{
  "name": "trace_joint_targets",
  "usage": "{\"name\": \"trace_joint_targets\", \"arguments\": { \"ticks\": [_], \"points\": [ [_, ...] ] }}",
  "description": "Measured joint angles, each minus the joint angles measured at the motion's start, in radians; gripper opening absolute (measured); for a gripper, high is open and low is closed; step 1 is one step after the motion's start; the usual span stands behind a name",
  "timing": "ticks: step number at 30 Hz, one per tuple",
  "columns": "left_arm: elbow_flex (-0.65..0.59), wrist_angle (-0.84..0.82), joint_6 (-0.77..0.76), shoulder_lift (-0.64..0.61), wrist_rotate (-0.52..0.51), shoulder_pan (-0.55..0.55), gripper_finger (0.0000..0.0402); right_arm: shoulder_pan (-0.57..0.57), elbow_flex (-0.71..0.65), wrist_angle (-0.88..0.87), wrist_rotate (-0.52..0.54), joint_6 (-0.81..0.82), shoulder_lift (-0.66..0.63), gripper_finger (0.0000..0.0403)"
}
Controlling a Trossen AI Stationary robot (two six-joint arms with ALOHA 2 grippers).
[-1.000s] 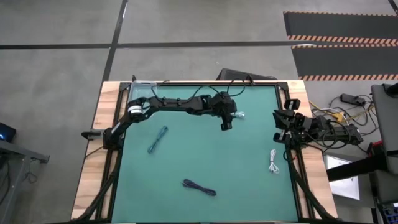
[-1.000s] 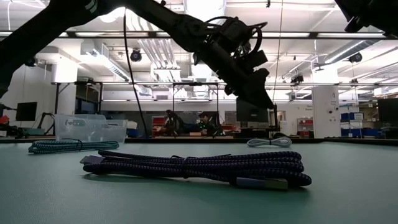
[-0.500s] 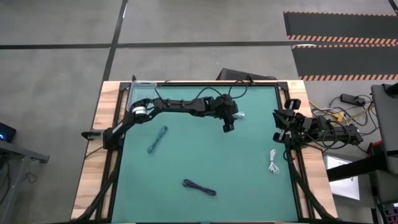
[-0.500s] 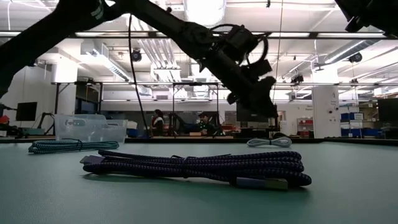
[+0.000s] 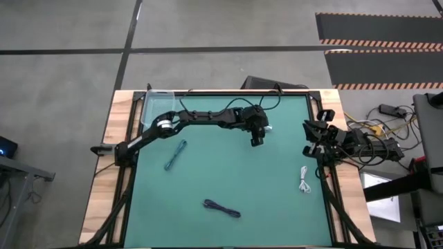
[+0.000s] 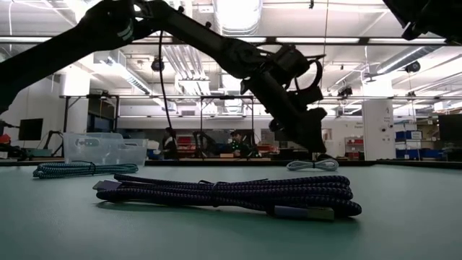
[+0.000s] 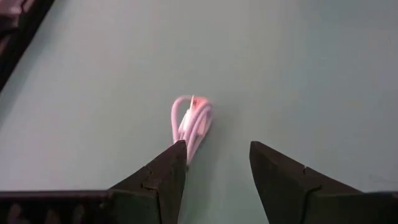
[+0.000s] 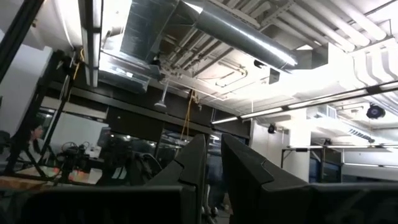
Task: Pick and place USB-C Cables
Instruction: Put the light blue charger cable into the transparent bin
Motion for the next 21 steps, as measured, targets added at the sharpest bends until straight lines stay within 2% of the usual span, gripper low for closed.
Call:
{"name": "trace_joint_targets", "arguments": {
  "ticks": [7,21],
  "points": [
    [-0.004,0.004,-0.006,0.0,-0.039,0.021,0.0161,0.0,0.0,0.0,0.0,0.001,0.0,0.0043],
    [-0.02,0.016,-0.006,0.0,-0.024,0.027,0.0161,0.0,0.0,0.0,0.0,0.001,0.0,0.0043]
  ]
}}
